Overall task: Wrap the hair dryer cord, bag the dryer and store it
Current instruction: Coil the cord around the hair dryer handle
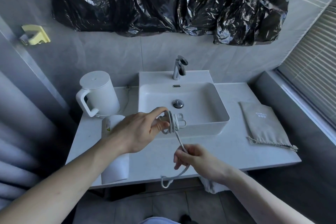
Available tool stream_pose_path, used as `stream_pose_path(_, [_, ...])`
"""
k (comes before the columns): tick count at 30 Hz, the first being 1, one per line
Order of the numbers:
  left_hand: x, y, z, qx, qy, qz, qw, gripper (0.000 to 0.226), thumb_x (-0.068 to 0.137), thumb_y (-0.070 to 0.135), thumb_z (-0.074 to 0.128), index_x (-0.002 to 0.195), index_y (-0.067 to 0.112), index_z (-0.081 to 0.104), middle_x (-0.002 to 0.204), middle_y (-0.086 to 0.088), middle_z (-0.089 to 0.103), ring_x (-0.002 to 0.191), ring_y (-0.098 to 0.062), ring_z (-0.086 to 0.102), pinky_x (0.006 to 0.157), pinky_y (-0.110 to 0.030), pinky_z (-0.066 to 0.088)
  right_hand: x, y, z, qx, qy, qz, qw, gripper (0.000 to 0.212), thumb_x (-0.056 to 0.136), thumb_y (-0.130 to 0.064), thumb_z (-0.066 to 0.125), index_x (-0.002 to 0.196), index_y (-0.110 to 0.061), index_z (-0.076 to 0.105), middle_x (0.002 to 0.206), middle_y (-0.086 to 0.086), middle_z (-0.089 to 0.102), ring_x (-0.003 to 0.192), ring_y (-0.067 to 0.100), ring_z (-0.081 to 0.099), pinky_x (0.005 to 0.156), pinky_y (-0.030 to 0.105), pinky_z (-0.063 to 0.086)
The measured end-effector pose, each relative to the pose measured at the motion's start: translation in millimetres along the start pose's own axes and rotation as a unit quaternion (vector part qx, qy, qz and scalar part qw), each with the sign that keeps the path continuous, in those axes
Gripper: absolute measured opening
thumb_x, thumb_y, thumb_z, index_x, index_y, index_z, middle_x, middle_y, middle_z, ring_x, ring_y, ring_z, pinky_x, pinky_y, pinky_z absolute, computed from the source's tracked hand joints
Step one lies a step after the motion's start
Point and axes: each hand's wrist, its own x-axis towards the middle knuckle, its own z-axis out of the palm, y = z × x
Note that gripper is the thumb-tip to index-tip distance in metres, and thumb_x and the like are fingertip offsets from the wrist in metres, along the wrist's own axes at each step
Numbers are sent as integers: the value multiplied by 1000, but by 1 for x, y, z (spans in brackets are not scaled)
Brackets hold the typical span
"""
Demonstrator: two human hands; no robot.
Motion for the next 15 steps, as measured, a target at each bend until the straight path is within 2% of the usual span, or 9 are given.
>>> stream_pose_path(2, [6, -10, 5, -12, -4, -22, 1000, 42, 106, 65, 38, 142, 43, 42, 121, 21, 77, 102, -28, 68, 88, -47, 54, -9, -3, -1, -1, -6, -8, 1000, 26, 110, -15, 50, 89, -18, 66, 74, -11, 68, 94, 21, 77, 84, 26, 50])
stream_pose_path(3, [8, -13, 8, -46, -4, -32, 998, 41, 106, 65, 37, 140, 43, 45, 119, 18, 79, 102, -26, 69, 90, -46, 54, -12, -8, 0, -16, -5, -8, 1000, 26, 110, -13, 48, 91, -15, 65, 74, -9, 67, 96, 24, 79, 86, 29, 51])
stream_pose_path(6, [15, -16, 20, -101, -14, -51, 993, 39, 106, 65, 36, 133, 43, 53, 107, 15, 79, 93, -20, 67, 90, -43, 54, -22, -22, 4, -125, 2, 1, 992, 23, 109, -17, 46, 97, -13, 65, 68, -2, 67, 78, 22, 79, 78, 33, 53])
stream_pose_path(9, [19, -15, 28, -46, -38, -49, 997, 37, 105, 67, 33, 131, 45, 48, 115, 13, 79, 95, -25, 64, 87, -43, 53, -35, -40, 5, -193, 0, 12, 981, 26, 108, -30, 48, 96, -22, 69, 65, 5, 61, 70, 26, 73, 68, 34, 55])
stream_pose_path(11, [20, -18, 32, -5, -43, -47, 998, 36, 105, 68, 32, 131, 45, 44, 122, 11, 78, 104, -30, 66, 87, -45, 53, -42, -53, -1, -204, -1, 7, 979, 29, 107, -34, 50, 92, -22, 72, 66, 5, 54, 64, 22, 66, 55, 24, 49])
stream_pose_path(12, [20, -19, 33, 15, -48, -45, 998, 37, 106, 67, 32, 132, 44, 42, 125, 11, 78, 108, -32, 67, 87, -45, 53, -46, -59, -6, -206, -3, -1, 979, 31, 107, -35, 50, 91, -21, 72, 65, 1, 51, 59, 16, 60, 53, 19, 45])
stream_pose_path(15, [15, -15, 36, 56, -73, -27, 995, 38, 106, 66, 33, 133, 42, 41, 121, 11, 78, 109, -34, 67, 83, -45, 53, -54, -74, -18, -244, 1, -44, 969, 32, 107, -38, 51, 89, -22, 72, 59, -6, 43, 55, 7, 40, 54, 21, 35])
